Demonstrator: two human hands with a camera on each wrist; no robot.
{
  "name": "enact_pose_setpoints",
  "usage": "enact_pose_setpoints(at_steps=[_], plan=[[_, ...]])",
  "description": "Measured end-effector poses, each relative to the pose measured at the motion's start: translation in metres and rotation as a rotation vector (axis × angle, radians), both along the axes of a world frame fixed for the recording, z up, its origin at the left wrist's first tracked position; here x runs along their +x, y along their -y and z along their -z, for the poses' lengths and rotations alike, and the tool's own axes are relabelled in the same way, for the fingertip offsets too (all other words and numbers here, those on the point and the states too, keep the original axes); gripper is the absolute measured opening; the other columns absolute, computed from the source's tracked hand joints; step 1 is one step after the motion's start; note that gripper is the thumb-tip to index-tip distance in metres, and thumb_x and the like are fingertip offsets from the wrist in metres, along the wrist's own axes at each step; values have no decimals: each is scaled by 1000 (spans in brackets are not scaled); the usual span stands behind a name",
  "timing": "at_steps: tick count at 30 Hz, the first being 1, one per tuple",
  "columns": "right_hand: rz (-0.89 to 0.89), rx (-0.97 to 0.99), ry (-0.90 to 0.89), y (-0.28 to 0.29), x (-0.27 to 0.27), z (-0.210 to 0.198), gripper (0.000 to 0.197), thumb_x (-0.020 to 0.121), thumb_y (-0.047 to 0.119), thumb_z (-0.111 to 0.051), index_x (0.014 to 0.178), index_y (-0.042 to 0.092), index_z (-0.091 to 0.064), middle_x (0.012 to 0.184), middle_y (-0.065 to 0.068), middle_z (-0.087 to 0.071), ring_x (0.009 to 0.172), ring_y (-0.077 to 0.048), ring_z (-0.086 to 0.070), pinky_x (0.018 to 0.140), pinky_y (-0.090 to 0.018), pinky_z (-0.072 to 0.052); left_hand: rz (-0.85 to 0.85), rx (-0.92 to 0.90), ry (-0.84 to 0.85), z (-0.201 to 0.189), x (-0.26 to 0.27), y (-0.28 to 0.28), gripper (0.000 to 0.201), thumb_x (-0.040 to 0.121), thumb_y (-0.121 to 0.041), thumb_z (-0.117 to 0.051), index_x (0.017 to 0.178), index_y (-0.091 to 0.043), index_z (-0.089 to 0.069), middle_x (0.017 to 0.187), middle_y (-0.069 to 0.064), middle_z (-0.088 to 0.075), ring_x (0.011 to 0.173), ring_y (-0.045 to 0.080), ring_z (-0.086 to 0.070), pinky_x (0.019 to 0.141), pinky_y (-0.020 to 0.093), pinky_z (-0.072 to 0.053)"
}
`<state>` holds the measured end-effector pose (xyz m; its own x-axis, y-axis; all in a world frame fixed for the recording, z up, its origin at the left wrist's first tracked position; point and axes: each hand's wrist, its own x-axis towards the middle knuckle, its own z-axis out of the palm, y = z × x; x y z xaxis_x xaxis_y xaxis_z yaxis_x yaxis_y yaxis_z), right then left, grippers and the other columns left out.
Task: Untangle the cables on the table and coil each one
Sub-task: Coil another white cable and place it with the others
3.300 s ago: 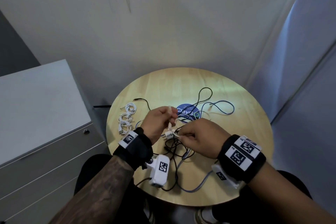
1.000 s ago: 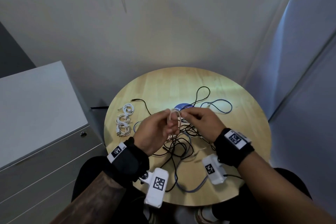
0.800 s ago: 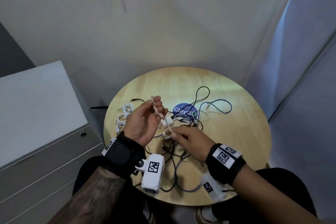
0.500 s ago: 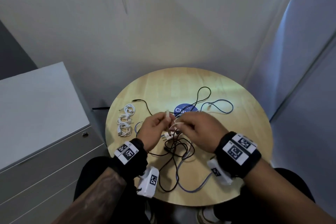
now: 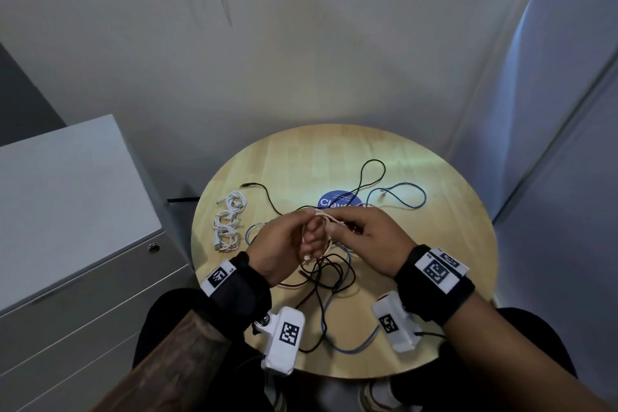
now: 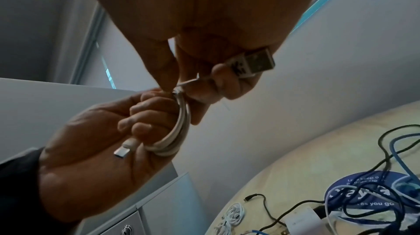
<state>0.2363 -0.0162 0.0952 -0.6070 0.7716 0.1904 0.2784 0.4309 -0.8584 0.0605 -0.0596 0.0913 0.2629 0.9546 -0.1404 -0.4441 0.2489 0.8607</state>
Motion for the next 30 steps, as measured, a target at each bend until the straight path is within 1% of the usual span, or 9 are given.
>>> enact_pose_setpoints(at_steps=[4,6,10,13,18,22,24,27,30], plan=[[-4,-42,19,-6,4,-4,7,91,19,-68,96,17,-72,85,3,-71,78,-9,-64,73,-26,-51,63,8,25,3,-4,1,31,99,-26,-42,73,-10,-47,62,3,-39,53,14,-36,59,28,-38],[-14,-44,46,-5,5,-7,3,90,15,-67,87,16,-69,75,8,-65,69,-4,-58,67,-20,-45,53,28,-29,5,-5,1,30,96,-27,-47,76,-4,-52,64,6,-46,53,16,-43,62,30,-45],[21,-2,117,-5,2,-7,14,80,20,-64,72,30,-59,64,20,-58,61,0,-52,62,-18,-38,-2,85,-171,9,1,1,32,93,-30,-51,77,-2,-57,65,9,-51,58,21,-48,64,32,-43],[47,57,173,-7,3,-4,11,78,28,-62,70,33,-57,65,20,-58,61,-3,-52,61,-24,-40,-74,153,-357,12,7,1,33,94,-34,-48,76,-7,-57,66,7,-50,60,20,-52,62,33,-39],[13,35,202,-8,5,-5,15,70,42,-53,66,28,-56,58,14,-52,55,-5,-45,57,-26,-37,-43,156,-369,10,6,2,34,93,-32,-51,73,-7,-58,65,9,-52,57,20,-53,59,27,-43],[-26,22,276,-10,7,-8,19,66,43,-55,67,25,-59,60,14,-56,57,-3,-48,57,-28,-39,57,166,-404,6,-2,3,30,95,-22,-58,84,5,-65,74,16,-64,71,29,-66,76,37,-52],[-46,26,313,-9,9,-8,20,68,40,-60,74,22,-65,64,12,-60,60,-3,-52,61,-30,-43,85,197,-488,2,-3,3,32,97,-17,-56,89,13,-64,77,17,-66,75,30,-67,78,39,-53],[-55,-3,302,-10,11,-7,18,70,36,-61,77,21,-67,65,13,-61,61,-2,-53,61,-26,-43,105,229,-573,-4,0,2,33,102,-13,-47,89,15,-60,74,13,-64,70,25,-66,73,30,-53],[-33,37,381,-13,10,-11,15,68,41,-58,72,29,-64,63,17,-59,58,-3,-51,57,-23,-40,52,211,-612,-3,10,5,30,104,-14,-40,81,-2,-53,70,9,-55,62,13,-57,64,18,-48]])
